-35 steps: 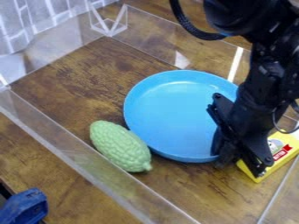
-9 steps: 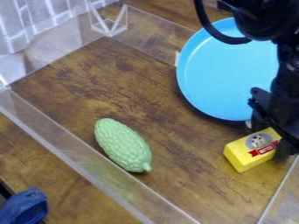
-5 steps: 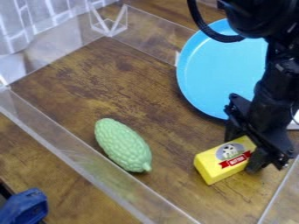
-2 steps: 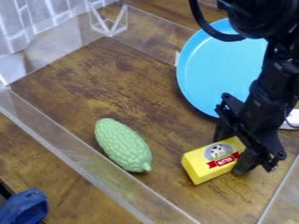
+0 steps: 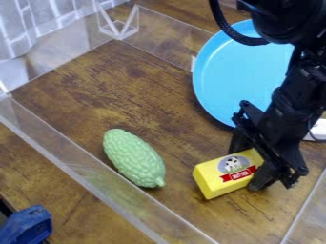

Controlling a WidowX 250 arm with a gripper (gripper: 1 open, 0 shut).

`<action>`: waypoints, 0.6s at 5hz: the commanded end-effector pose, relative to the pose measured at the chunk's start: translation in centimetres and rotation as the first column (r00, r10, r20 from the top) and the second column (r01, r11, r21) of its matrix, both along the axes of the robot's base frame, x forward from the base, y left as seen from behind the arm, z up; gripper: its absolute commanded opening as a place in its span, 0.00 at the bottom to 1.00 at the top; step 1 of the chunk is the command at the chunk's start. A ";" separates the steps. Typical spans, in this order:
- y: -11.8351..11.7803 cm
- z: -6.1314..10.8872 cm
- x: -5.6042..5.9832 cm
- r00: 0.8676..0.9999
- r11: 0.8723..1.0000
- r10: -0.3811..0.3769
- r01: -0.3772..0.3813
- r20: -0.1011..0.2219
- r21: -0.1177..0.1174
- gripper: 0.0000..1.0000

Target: Put the yellow brick in the blue tray

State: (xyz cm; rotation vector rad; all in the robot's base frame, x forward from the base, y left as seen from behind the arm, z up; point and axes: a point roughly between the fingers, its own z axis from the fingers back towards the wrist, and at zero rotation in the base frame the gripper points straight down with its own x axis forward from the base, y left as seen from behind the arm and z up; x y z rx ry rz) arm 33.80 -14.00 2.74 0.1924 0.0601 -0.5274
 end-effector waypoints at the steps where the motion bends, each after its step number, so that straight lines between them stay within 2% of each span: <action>1: -0.7 1.9 0.3 0.999 0.999 -0.008 0.010 0.051 -0.034 1.00; 2: -0.2 1.7 -0.2 0.999 1.000 0.004 -0.003 0.035 -0.030 0.00; 3: 0.2 1.7 -0.7 1.000 0.999 0.022 -0.021 0.020 -0.028 1.00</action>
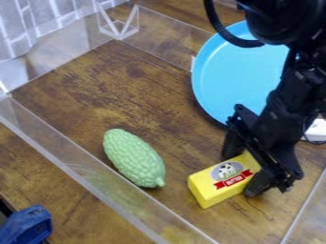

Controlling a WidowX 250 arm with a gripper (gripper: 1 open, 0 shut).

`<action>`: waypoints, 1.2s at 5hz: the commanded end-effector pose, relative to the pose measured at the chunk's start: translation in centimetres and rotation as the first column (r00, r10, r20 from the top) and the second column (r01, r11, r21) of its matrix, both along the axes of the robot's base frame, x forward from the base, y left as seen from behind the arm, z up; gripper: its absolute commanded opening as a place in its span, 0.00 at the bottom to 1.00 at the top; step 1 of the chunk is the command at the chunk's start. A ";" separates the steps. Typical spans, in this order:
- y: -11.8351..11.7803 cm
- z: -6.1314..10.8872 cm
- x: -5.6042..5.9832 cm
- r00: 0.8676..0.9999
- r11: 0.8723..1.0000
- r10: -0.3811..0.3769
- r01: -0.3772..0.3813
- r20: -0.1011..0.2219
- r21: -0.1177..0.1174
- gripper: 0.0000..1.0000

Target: Put the yellow brick in the blue tray

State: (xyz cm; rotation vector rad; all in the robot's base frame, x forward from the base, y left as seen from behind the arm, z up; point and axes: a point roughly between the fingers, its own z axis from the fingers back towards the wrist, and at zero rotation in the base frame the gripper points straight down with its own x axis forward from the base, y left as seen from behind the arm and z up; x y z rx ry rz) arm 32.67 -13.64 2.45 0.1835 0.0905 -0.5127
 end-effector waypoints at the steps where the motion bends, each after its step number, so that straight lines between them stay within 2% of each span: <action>1: 0.6 1.9 -0.1 0.999 1.000 0.021 -0.020 0.029 -0.019 1.00; 3: 1.7 1.2 -0.6 0.999 0.999 0.043 -0.043 -0.011 -0.008 1.00; 4: 2.1 0.8 -0.8 0.998 0.999 0.053 -0.053 -0.023 -0.007 0.00; 6: 2.9 1.8 -1.2 0.999 0.999 0.048 -0.048 -0.020 -0.001 0.00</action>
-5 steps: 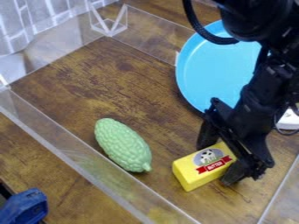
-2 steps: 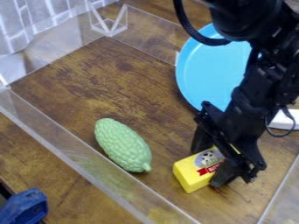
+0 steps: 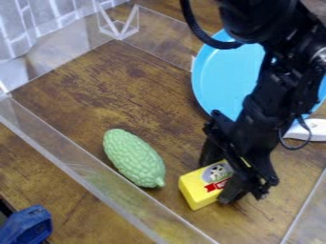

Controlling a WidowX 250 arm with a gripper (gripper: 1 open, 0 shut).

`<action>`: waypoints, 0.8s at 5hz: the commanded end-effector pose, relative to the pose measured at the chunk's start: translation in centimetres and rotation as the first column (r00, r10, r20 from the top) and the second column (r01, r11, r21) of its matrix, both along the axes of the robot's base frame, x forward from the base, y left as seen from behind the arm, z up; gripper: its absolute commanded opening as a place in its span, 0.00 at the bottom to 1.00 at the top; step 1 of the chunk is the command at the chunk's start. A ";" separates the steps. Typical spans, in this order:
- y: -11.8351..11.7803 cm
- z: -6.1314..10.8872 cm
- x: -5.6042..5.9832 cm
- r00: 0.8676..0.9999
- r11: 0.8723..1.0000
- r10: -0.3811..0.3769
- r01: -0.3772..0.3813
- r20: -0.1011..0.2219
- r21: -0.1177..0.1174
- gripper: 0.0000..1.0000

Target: Put the yellow brick in the blue tray

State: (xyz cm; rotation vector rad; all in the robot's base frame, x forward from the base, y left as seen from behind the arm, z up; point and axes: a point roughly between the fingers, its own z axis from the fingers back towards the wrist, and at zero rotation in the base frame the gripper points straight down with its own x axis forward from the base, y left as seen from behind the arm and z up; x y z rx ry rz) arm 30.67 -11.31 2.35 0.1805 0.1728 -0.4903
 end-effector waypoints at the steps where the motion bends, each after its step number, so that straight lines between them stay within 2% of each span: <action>1: 0.8 1.9 0.6 0.998 0.999 0.024 -0.023 0.057 -0.024 0.00; 4: 0.7 2.1 0.3 0.997 0.998 0.040 -0.037 0.060 -0.060 0.00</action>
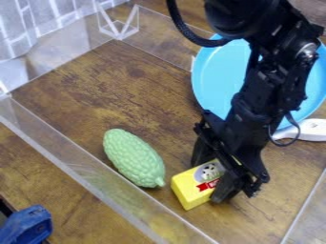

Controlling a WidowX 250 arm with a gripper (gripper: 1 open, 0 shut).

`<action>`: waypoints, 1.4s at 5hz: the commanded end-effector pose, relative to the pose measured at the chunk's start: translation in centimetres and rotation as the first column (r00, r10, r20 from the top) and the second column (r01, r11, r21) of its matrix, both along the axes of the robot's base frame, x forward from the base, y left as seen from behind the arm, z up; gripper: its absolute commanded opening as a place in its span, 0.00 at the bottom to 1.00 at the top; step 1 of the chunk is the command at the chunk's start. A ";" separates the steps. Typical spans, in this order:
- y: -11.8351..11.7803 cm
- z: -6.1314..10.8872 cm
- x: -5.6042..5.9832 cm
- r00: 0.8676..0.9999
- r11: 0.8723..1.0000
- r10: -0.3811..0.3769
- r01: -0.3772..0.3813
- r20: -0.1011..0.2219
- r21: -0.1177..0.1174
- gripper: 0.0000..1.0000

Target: Put the yellow brick in the blue tray

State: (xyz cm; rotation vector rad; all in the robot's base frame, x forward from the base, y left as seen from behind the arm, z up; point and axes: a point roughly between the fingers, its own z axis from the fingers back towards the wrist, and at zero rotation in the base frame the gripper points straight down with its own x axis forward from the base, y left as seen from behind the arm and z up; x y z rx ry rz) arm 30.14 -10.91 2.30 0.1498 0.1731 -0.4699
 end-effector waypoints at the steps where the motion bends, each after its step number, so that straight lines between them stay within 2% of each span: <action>1: 0.3 2.3 0.7 0.997 0.999 0.025 -0.022 0.068 -0.042 0.00; 7: 0.2 3.4 0.2 0.996 0.994 0.056 -0.050 0.067 -0.094 0.00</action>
